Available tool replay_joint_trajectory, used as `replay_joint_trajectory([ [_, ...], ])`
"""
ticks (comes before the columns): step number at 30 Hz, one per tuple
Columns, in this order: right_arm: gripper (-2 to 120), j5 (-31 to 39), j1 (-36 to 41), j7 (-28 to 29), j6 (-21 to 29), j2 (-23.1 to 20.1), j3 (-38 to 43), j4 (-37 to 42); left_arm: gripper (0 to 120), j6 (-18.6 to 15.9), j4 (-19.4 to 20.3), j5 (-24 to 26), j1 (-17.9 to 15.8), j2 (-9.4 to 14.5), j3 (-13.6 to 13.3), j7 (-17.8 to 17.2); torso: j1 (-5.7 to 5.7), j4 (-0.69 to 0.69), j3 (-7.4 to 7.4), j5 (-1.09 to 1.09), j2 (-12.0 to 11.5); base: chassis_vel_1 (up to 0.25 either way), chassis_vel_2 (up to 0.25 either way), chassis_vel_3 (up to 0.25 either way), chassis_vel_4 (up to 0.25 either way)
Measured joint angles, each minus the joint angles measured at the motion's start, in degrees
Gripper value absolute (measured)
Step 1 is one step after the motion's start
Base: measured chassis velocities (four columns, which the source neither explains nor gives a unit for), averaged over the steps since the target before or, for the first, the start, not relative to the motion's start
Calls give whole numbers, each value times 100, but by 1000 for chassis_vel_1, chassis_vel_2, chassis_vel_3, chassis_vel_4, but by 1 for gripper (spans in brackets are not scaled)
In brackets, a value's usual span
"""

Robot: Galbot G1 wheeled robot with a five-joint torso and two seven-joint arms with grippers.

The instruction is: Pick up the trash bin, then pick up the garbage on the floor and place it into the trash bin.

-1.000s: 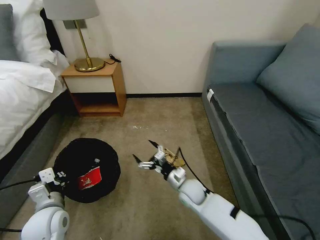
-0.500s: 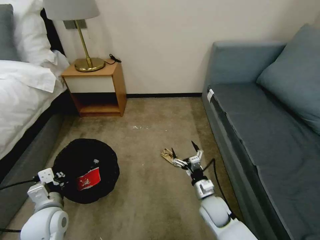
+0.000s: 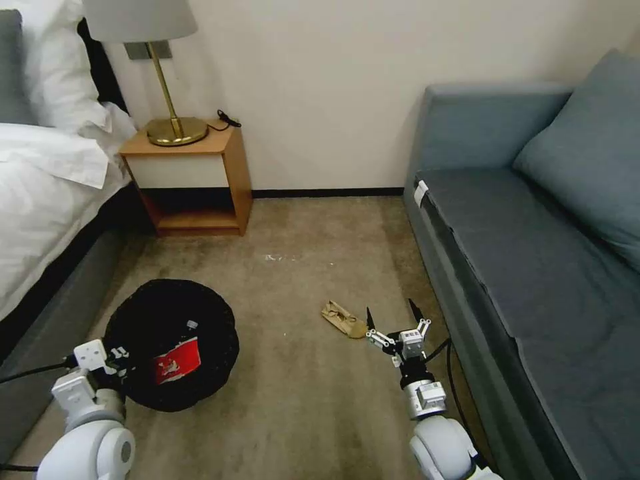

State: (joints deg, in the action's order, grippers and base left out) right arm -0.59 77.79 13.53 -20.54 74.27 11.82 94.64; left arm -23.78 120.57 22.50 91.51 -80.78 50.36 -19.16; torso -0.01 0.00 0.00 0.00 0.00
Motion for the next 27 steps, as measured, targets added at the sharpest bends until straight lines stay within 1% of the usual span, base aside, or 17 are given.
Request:
replay_joint_trajectory([
  [6, 100, -9, -92, -10, -2, 33, -65, -81, 3, 4, 3, 29, 5, 23, 21, -2, 1, -1, 1, 0, 0, -138, 118, 144, -119],
  [15, 100, -47, -202, -55, -2, 25, -166, -213, 3, 18, -54, 43, -25, 23, 12, -4, 0, 0, 0, 0, 0, -68, 81, 76, -77],
  [27, 100, -141, -355, -140, 32, -135, -317, -402, 3, 19, -100, 48, -91, 56, 14, -4, 1, -1, 0, 0, 0, -116, 101, 108, -104],
])
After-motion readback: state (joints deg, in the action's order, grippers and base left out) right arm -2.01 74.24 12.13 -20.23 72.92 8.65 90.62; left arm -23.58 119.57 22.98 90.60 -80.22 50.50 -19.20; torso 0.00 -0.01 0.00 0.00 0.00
